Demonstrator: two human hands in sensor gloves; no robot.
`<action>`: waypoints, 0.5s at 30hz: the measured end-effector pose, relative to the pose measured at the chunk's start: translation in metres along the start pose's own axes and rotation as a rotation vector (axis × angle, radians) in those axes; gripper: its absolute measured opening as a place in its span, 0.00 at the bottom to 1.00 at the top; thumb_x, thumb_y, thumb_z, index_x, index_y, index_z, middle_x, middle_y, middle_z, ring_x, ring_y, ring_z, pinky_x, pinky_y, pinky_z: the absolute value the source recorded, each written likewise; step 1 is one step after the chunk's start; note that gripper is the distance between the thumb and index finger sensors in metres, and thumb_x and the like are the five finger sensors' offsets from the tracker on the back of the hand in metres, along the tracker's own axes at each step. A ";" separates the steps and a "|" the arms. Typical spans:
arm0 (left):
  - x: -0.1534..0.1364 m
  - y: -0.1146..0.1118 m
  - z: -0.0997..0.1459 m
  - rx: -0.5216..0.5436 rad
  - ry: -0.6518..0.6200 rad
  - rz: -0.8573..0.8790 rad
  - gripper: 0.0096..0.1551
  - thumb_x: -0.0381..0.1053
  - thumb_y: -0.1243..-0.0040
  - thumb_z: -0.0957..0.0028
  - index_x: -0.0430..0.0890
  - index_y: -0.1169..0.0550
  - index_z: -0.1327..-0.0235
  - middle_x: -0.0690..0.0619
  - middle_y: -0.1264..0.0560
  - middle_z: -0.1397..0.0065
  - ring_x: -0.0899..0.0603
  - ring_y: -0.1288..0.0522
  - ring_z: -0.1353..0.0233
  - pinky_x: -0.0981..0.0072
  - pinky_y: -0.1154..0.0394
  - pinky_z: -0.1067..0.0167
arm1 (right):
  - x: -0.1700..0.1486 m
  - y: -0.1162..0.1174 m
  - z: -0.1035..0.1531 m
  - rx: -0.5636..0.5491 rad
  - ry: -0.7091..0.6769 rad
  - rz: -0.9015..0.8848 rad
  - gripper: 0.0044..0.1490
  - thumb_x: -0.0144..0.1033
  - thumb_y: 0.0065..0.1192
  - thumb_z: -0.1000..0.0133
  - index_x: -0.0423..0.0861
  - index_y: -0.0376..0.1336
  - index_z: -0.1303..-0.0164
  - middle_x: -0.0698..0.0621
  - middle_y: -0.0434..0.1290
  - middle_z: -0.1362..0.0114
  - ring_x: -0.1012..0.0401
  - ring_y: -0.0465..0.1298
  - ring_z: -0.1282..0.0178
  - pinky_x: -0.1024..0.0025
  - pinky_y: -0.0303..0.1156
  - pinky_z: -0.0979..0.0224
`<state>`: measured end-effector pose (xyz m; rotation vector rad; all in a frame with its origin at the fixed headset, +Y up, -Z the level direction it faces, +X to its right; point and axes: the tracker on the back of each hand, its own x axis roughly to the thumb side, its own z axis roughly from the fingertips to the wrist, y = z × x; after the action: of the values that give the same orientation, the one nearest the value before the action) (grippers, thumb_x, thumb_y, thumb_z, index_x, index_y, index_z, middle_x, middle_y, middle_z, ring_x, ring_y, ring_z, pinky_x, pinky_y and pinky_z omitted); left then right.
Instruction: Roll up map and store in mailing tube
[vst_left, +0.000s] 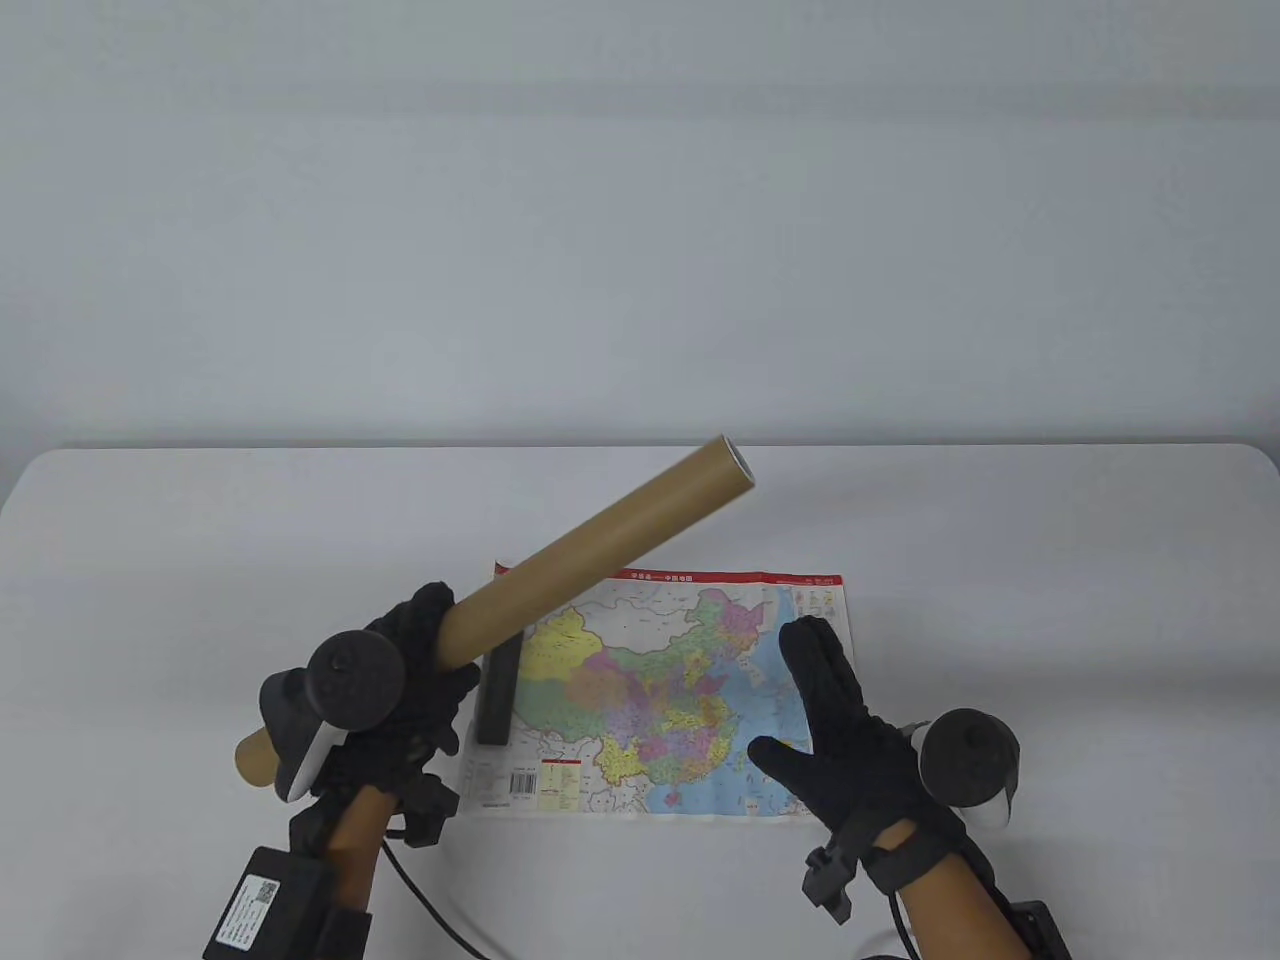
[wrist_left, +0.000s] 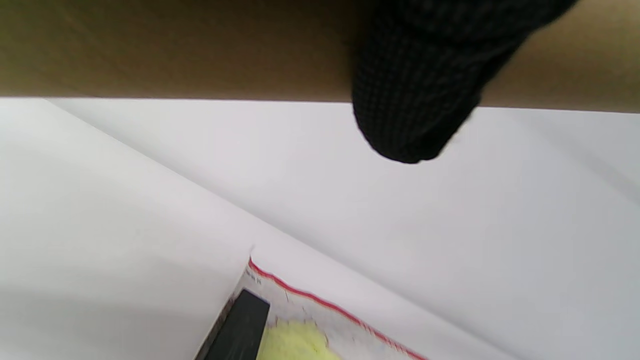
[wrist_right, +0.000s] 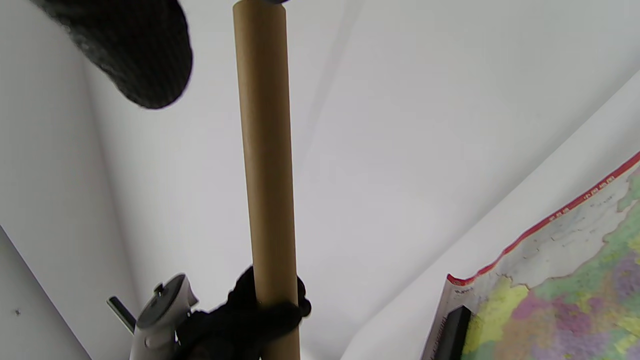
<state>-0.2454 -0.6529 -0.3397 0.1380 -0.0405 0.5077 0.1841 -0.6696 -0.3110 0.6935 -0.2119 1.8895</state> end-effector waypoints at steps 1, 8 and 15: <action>-0.002 -0.004 0.003 0.008 -0.028 0.000 0.51 0.56 0.20 0.59 0.68 0.41 0.30 0.63 0.32 0.25 0.45 0.28 0.23 0.40 0.41 0.21 | 0.000 -0.004 0.000 -0.024 0.004 -0.022 0.58 0.57 0.63 0.38 0.39 0.37 0.14 0.28 0.35 0.17 0.24 0.40 0.23 0.26 0.44 0.32; -0.018 -0.027 0.005 -0.117 -0.209 0.050 0.50 0.55 0.21 0.58 0.70 0.42 0.30 0.65 0.34 0.24 0.45 0.30 0.22 0.39 0.42 0.20 | -0.002 -0.032 0.003 -0.156 0.026 -0.214 0.47 0.47 0.57 0.36 0.33 0.46 0.16 0.26 0.50 0.19 0.24 0.52 0.24 0.24 0.53 0.35; -0.008 -0.035 0.007 -0.164 -0.280 -0.004 0.50 0.55 0.21 0.58 0.71 0.42 0.31 0.66 0.34 0.24 0.46 0.31 0.21 0.40 0.44 0.20 | -0.004 -0.036 0.004 -0.164 0.034 -0.255 0.42 0.45 0.59 0.37 0.29 0.58 0.22 0.29 0.67 0.26 0.28 0.65 0.28 0.27 0.62 0.37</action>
<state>-0.2358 -0.6879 -0.3375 0.0473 -0.3542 0.4760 0.2181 -0.6592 -0.3157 0.5491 -0.2421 1.6194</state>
